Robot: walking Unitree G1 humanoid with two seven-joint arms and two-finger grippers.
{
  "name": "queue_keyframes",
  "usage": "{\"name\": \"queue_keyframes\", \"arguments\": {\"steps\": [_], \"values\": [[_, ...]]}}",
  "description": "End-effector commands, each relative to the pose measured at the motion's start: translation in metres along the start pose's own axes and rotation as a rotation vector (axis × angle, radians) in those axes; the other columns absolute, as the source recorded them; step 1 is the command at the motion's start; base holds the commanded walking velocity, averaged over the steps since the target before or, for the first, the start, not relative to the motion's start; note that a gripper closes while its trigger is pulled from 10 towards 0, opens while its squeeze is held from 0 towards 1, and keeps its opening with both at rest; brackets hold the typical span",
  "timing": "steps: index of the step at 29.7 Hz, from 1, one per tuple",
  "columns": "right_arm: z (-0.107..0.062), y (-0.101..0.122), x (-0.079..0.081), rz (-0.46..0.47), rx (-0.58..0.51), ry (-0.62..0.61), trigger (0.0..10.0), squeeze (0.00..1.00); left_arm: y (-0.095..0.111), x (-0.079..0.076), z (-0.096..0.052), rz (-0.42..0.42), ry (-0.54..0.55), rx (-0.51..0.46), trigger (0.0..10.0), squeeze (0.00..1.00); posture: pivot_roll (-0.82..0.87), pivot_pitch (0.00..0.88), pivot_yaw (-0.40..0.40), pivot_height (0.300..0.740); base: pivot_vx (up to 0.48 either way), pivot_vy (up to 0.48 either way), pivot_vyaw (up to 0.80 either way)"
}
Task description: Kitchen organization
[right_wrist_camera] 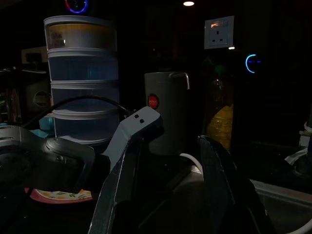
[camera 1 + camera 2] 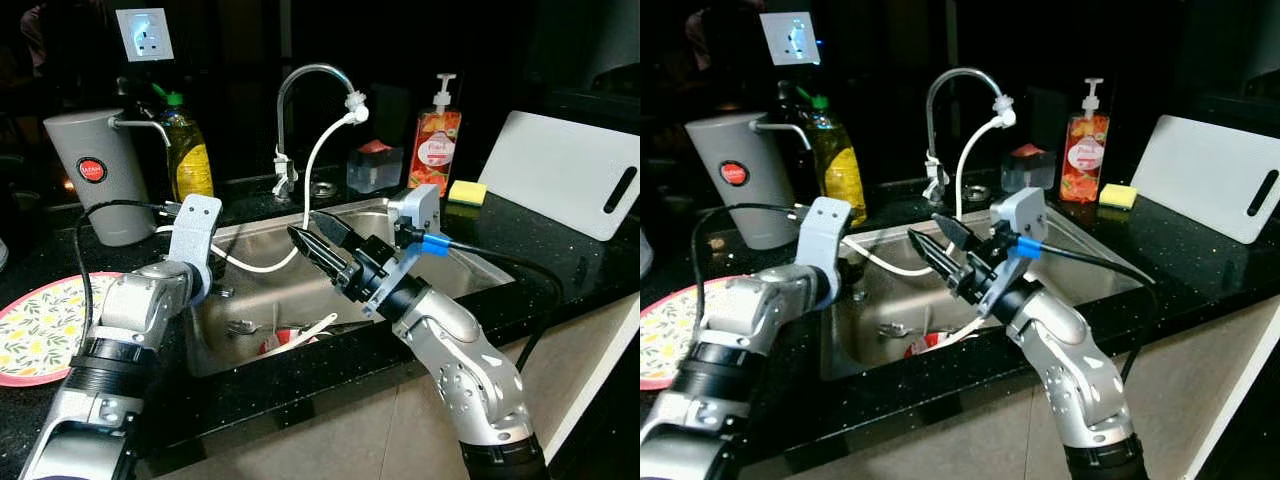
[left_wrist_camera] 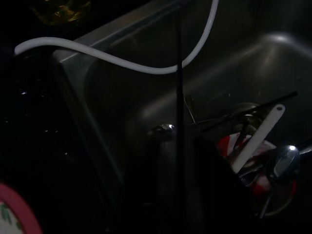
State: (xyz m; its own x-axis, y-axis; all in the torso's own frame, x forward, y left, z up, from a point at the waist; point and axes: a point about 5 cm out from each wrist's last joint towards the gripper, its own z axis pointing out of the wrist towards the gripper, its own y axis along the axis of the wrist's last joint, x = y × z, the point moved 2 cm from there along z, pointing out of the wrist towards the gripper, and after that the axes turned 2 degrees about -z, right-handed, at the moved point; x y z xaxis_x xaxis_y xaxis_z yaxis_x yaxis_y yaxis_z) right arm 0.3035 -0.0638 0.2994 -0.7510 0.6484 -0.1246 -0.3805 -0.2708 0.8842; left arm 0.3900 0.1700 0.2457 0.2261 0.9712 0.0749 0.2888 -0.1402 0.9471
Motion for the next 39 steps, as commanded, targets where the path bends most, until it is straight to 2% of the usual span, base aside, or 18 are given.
{"name": "queue_keyframes", "arguments": {"steps": [1,3,4,7,11,14,19,22,25,27,29,30,31,32,34,37,38,39], "values": [[0.0,0.003,0.0,-0.01,-0.013,-0.002,10.0,0.0,-0.001,-0.002,-0.003,0.016,-0.029,-0.005,10.0,1.0,-0.07,0.011,0.039,0.74,0.0,0.0,0.0],[0.0,0.003,0.0,-0.01,-0.013,-0.002,10.0,0.0,0.001,-0.003,-0.004,0.019,-0.038,-0.017,10.0,1.0,-0.07,0.011,0.039,0.74,0.0,0.0,0.0],[0.0,0.003,0.0,-0.01,-0.013,-0.002,10.0,0.0,0.004,-0.005,-0.005,0.023,-0.048,-0.037,10.0,0.0,-0.07,0.013,0.034,0.74,0.0,0.0,0.0],[0.001,0.003,0.0,-0.008,-0.012,0.0,10.0,0.0,0.011,-0.006,-0.008,0.049,-0.052,-0.097,10.0,0.0,-0.06,0.013,0.032,0.74,0.0,0.0,0.0],[0.001,0.002,0.0,-0.005,-0.008,0.003,10.0,0.0,0.01,0.001,-0.007,0.122,0.041,-0.087,10.0,0.0,-0.06,0.016,0.023,0.74,0.0,0.0,0.0],[0.002,0.001,0.002,-0.001,-0.005,0.007,10.0,0.0,0.01,-0.001,-0.008,0.163,0.045,-0.068,10.0,0.0,-0.06,0.019,0.019,0.74,0.0,0.0,0.0],[0.002,0.002,0.003,0.002,-0.007,0.007,10.0,0.0,0.009,0.002,-0.021,0.405,0.056,-0.011,10.0,0.0,-0.06,0.028,0.027,0.74,0.0,0.0,0.0],[0.001,0.001,0.002,0.003,-0.004,0.002,10.0,0.0,0.009,0.008,-0.033,0.495,0.041,-0.002,10.0,0.0,-0.06,0.031,0.028,0.74,0.0,0.0,0.0],[-0.001,0.0,0.003,0.006,-0.002,0.001,10.0,0.0,0.009,0.02,-0.041,0.518,0.063,0.016,10.0,0.0,-0.05,0.033,0.029,0.74,0.0,0.0,0.0],[-0.001,0.0,0.003,0.008,-0.002,0.0,10.0,0.0,0.006,0.038,-0.046,0.463,0.127,0.051,10.0,0.0,-0.05,0.033,0.029,0.74,0.0,0.0,0.0],[0.0,-0.001,0.003,0.01,-0.004,0.0,10.0,0.0,0.006,0.049,-0.048,0.451,0.174,0.058,10.0,0.0,-0.04,0.033,0.028,0.74,0.0,0.0,0.0],[0.0,-0.001,0.003,0.01,-0.004,0.0,10.0,0.0,0.006,0.049,-0.048,0.451,0.174,0.058,10.0,0.0,-0.04,0.033,0.028,0.74,0.0,0.0,0.0],[0.001,-0.001,0.003,0.013,-0.007,0.002,10.0,0.0,0.006,0.062,-0.05,0.475,0.23,0.063,10.0,0.0,-0.04,0.033,0.027,0.74,0.0,0.0,0.0],[0.001,0.0,0.004,0.013,-0.008,0.004,10.0,0.0,0.009,0.07,-0.052,0.453,0.276,0.06,10.0,0.0,-0.04,0.033,0.027,0.74,0.0,0.0,0.0],[0.002,0.0,0.004,0.014,-0.009,0.005,10.0,0.0,0.011,0.076,-0.053,0.436,0.305,0.057,10.0,0.0,-0.04,0.033,0.027,0.74,0.0,0.0,0.0],[0.003,-0.001,0.004,0.015,-0.009,0.005,10.0,0.0,0.019,0.108,-0.056,0.062,0.458,-0.052,10.0,0.0,-0.04,0.034,0.028,0.74,0.0,0.0,0.0],[0.003,-0.001,0.004,0.015,-0.009,0.003,10.0,0.0,0.018,0.115,-0.057,-0.028,0.492,-0.074,10.0,0.0,-0.04,0.034,0.029,0.74,0.0,0.0,0.0],[0.003,-0.001,0.004,0.015,-0.009,0.003,10.0,0.0,0.018,0.115,-0.057,-0.028,0.492,-0.074,10.0,0.0,-0.04,0.034,0.029,0.74,0.0,0.0,0.0]]}}
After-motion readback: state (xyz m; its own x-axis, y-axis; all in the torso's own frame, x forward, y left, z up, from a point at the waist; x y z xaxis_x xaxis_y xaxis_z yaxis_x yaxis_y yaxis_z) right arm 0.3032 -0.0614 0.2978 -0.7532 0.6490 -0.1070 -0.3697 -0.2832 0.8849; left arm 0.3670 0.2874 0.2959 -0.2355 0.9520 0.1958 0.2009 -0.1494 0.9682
